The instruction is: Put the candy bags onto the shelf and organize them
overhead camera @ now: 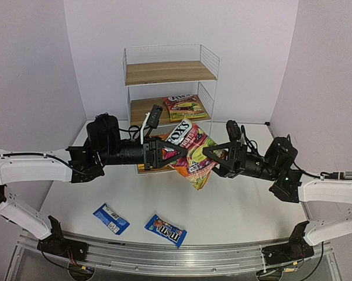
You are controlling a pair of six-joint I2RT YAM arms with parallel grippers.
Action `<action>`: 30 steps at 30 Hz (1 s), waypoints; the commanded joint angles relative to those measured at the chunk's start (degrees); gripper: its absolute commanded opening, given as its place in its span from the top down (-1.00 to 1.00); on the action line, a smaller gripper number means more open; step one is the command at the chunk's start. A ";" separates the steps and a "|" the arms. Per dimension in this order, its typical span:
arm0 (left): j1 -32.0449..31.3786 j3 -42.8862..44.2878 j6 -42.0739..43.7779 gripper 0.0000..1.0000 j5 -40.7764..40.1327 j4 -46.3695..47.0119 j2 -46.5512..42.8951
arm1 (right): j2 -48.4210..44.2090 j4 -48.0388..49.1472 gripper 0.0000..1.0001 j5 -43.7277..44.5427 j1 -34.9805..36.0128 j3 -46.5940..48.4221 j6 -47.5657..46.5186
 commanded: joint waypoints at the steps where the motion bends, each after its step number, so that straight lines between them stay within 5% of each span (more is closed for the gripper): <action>1: 0.01 3.40 0.79 1.00 1.21 -0.26 -1.42 | 1.15 4.49 -0.20 -1.76 0.76 3.22 0.06; 12: 0.01 6.39 -0.74 0.88 -3.14 -6.37 -0.76 | 2.19 5.23 0.69 -4.78 1.56 3.42 1.76; 17: 0.03 7.20 -1.33 0.14 -6.88 -11.17 -2.39 | 2.43 5.22 0.94 -3.44 1.57 3.44 2.64; 21: 0.02 6.23 -2.77 -0.90 -14.38 -19.05 -7.52 | 2.68 4.40 1.00 1.16 1.56 4.05 3.11; 30: 0.02 6.63 -18.25 -0.99 -48.09 -55.73 -24.96 | 7.58 1.45 1.00 12.29 1.65 10.14 0.85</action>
